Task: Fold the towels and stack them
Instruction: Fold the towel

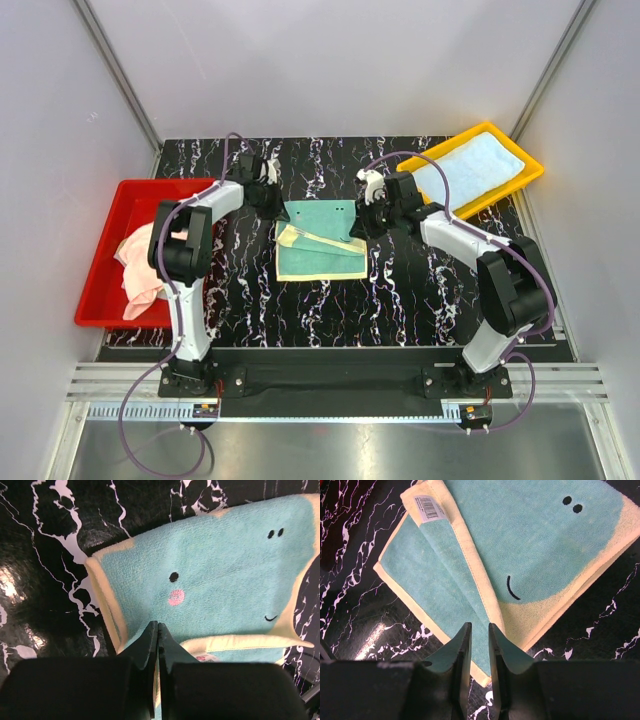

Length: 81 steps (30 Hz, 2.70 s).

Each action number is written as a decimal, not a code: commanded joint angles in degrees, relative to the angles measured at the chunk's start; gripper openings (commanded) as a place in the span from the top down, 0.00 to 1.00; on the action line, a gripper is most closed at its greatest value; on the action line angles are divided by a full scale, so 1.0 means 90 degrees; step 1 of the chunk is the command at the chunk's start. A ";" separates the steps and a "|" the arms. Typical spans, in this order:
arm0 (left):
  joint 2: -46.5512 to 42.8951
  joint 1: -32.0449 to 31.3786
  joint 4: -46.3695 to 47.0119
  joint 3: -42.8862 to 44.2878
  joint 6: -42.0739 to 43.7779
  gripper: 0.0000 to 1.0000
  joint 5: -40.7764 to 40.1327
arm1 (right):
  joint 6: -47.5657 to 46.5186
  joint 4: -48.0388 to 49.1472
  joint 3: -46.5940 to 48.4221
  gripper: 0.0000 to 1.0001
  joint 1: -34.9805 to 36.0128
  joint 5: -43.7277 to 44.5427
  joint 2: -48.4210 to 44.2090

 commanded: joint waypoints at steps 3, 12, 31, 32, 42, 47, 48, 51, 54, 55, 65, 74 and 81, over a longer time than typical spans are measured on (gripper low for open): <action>0.0050 -0.0086 -0.0056 0.0122 0.0239 0.99 0.0289 | -0.0024 0.0308 -0.0122 0.73 0.0045 -0.0065 -0.0223; -0.0809 -0.0174 0.0227 -0.0707 0.0376 0.98 0.0914 | -0.0034 0.0328 -0.0191 0.74 0.0055 -0.0026 -0.0320; -0.2792 -0.0477 0.0959 -0.2885 -0.0219 0.96 0.0963 | 0.2261 -0.1069 0.0239 0.65 -0.0023 0.1800 -0.0223; -0.2821 -0.0467 0.1085 -0.2925 -0.0268 0.96 0.0982 | 0.2280 -0.1088 0.0268 0.65 -0.0023 0.1848 -0.0174; -0.2773 -0.0409 0.0502 -0.2526 -0.0541 0.85 -0.0558 | 0.1452 -0.1263 0.1818 0.63 -0.0023 -0.0015 0.1396; -0.2160 -0.0136 0.0296 -0.1600 -0.0522 0.68 -0.0639 | 0.0651 -0.1761 0.2299 0.46 -0.0023 -0.1099 0.2052; -0.2032 -0.0097 0.0247 -0.1471 -0.0512 0.67 -0.0600 | 0.0398 -0.1887 0.2444 0.45 -0.0023 -0.1168 0.2236; -0.1592 -0.0106 0.0403 -0.1149 -0.0522 0.67 -0.0064 | 0.0211 -0.2287 0.2912 0.44 -0.0023 -0.1344 0.2714; -0.1240 -0.0096 0.0286 -0.0904 -0.0493 0.67 0.0074 | 0.0015 -0.2309 0.3129 0.44 -0.0023 -0.1986 0.3009; -0.1201 -0.0096 0.0286 -0.0894 -0.0473 0.67 0.0074 | 0.0015 -0.2280 0.3129 0.44 -0.0033 -0.2086 0.3029; -0.1083 -0.0106 0.0450 -0.1050 -0.0356 0.66 0.0659 | 0.0102 -0.2192 0.3218 0.44 -0.0004 -0.2535 0.3273; -0.1219 -0.0106 0.0686 -0.1342 -0.0424 0.67 0.1334 | 0.0142 -0.1967 0.3003 0.44 0.0055 -0.2770 0.3195; -0.1708 -0.0106 0.0735 -0.1743 -0.0483 0.67 0.1412 | 0.0142 -0.1899 0.2827 0.43 0.0143 -0.2849 0.3098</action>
